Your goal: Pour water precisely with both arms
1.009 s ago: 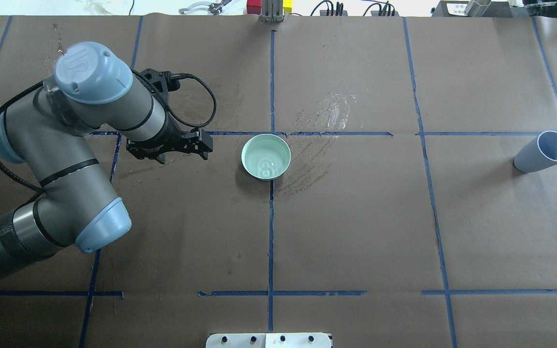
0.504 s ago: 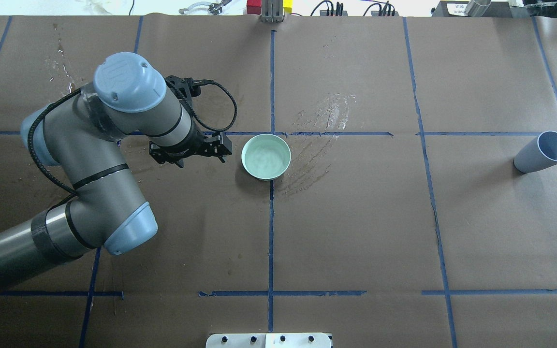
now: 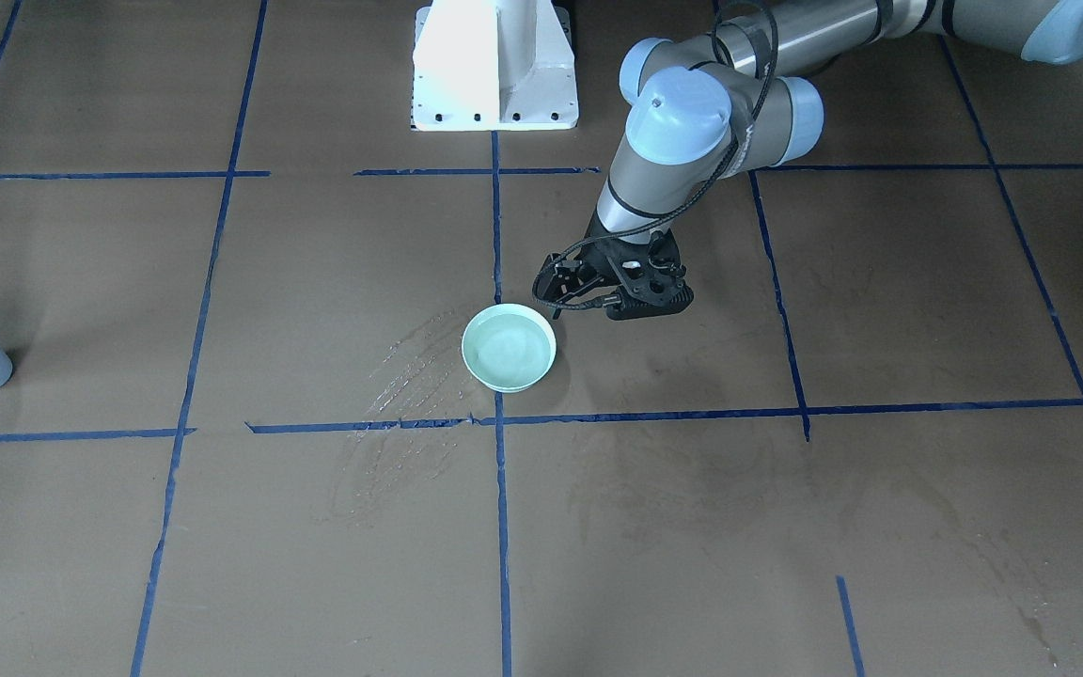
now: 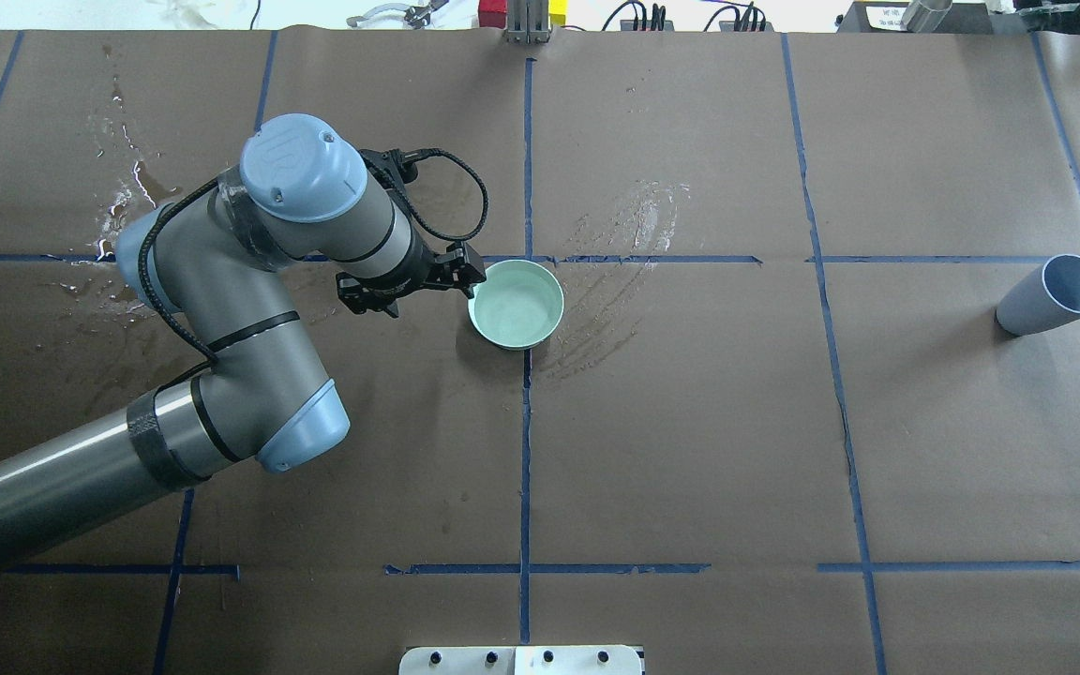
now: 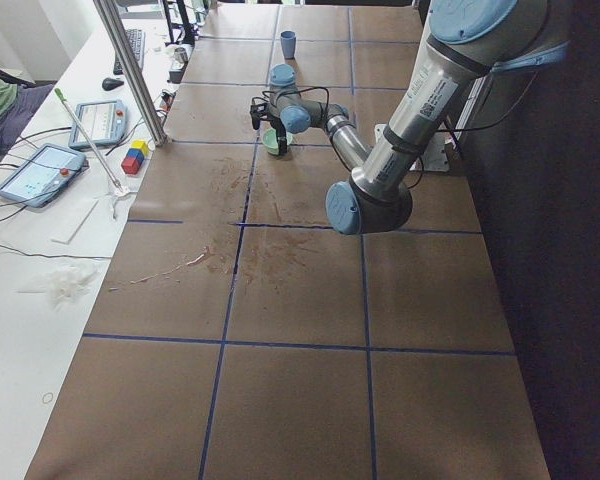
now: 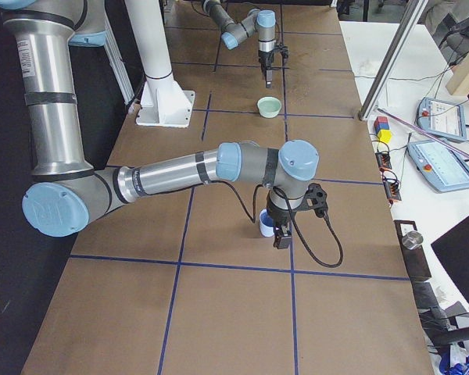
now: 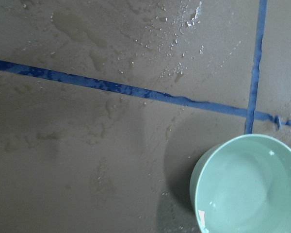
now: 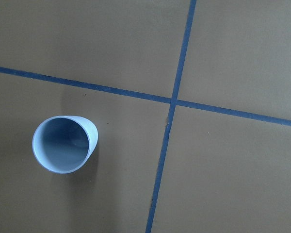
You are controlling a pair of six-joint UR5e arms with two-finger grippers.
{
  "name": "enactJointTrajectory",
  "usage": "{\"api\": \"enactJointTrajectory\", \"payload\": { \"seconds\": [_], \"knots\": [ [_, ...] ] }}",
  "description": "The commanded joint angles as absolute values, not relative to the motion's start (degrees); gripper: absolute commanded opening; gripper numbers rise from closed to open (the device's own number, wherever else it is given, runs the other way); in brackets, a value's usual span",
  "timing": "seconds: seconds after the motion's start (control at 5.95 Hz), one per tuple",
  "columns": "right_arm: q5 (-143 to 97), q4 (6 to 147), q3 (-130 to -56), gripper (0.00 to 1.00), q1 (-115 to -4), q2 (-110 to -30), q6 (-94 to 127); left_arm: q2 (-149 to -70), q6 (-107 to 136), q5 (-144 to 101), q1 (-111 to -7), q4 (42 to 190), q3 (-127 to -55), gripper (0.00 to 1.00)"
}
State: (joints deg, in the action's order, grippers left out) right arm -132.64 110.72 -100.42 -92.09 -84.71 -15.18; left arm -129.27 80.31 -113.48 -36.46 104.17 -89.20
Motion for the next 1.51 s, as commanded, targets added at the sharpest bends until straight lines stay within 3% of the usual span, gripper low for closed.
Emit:
{"api": "enactJointTrajectory", "payload": {
  "seconds": [0.0,0.67,0.84,1.01,1.18,1.35],
  "knots": [
    [-132.5,110.7,-100.6,1.0,-92.0,-85.2,-15.2,-131.2,83.5,-113.0,-36.3,107.9,-84.7,0.99],
    [-132.4,110.7,-100.6,1.0,-92.1,-85.3,-15.3,-132.7,84.9,-113.0,-34.0,110.6,-80.6,0.98],
    [-132.4,110.7,-100.6,1.0,-92.1,-85.4,-15.6,-132.9,84.9,-113.0,-34.0,110.6,-80.1,0.86],
    [-132.4,110.7,-100.6,1.0,-92.1,-85.5,-15.7,-133.2,85.0,-113.0,-34.0,110.6,-79.5,0.64],
    [-132.4,110.7,-100.7,1.0,-92.1,-85.5,-15.8,-133.3,84.9,-113.0,-34.0,110.6,-79.5,0.23],
    [-132.4,110.7,-100.7,1.0,-92.1,-85.5,-15.9,-133.6,84.9,-113.0,-34.0,110.6,-79.5,0.07]
  ]
}}
